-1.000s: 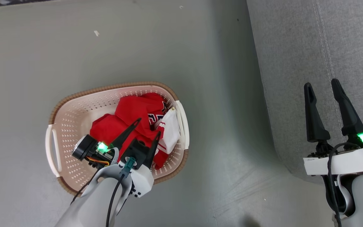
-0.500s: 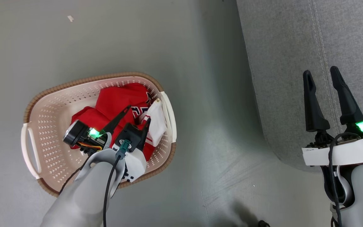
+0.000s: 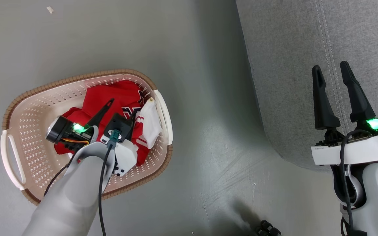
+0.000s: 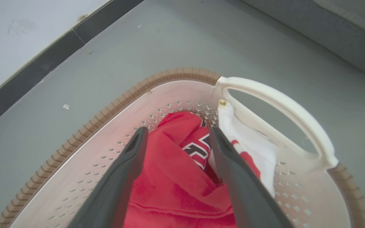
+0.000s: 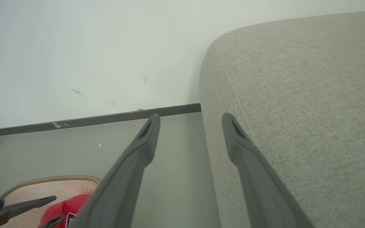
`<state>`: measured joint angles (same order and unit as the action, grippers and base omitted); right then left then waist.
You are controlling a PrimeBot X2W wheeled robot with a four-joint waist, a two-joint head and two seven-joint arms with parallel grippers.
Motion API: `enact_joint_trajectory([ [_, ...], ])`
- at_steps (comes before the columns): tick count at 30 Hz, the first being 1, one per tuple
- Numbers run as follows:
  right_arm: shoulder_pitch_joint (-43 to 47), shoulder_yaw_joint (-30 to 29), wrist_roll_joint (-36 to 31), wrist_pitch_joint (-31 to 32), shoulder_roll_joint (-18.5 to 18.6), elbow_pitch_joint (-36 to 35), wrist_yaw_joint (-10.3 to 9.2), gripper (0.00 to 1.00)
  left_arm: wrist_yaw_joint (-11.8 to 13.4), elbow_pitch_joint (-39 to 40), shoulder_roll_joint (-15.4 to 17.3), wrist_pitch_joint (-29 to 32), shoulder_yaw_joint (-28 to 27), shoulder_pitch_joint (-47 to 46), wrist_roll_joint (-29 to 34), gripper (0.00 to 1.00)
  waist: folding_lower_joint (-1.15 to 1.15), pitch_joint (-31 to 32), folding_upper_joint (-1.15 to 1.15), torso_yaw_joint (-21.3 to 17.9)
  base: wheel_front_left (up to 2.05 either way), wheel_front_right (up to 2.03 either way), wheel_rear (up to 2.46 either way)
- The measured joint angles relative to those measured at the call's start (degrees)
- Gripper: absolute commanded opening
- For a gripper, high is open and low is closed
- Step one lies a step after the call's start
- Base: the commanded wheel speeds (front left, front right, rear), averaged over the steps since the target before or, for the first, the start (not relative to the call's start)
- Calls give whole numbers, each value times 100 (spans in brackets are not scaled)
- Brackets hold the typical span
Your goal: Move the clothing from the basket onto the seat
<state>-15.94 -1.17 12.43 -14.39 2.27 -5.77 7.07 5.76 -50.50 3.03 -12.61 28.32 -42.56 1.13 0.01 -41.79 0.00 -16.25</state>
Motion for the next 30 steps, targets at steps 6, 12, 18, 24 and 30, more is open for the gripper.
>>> enact_joint_trajectory([
  [6,-163,34,60,0,0,47,0,100,71,-301,46,103,-60,-51,-1,100,0,-12,0,-70,0,0,0],
  [12,-190,29,59,0,1,62,0,100,71,-630,-5,254,-60,-79,-25,84,0,14,0,-76,0,0,0],
  [18,-192,76,59,0,0,74,0,100,71,-789,-37,298,-88,-176,-76,32,0,23,0,-101,0,0,0],
  [24,-192,91,52,0,0,73,0,100,71,-912,-46,297,-105,-208,-121,0,0,7,0,-141,0,0,0],
  [30,-198,34,33,0,0,78,0,100,52,-906,-74,216,-97,-317,-174,0,0,-5,0,-150,0,0,0],
])
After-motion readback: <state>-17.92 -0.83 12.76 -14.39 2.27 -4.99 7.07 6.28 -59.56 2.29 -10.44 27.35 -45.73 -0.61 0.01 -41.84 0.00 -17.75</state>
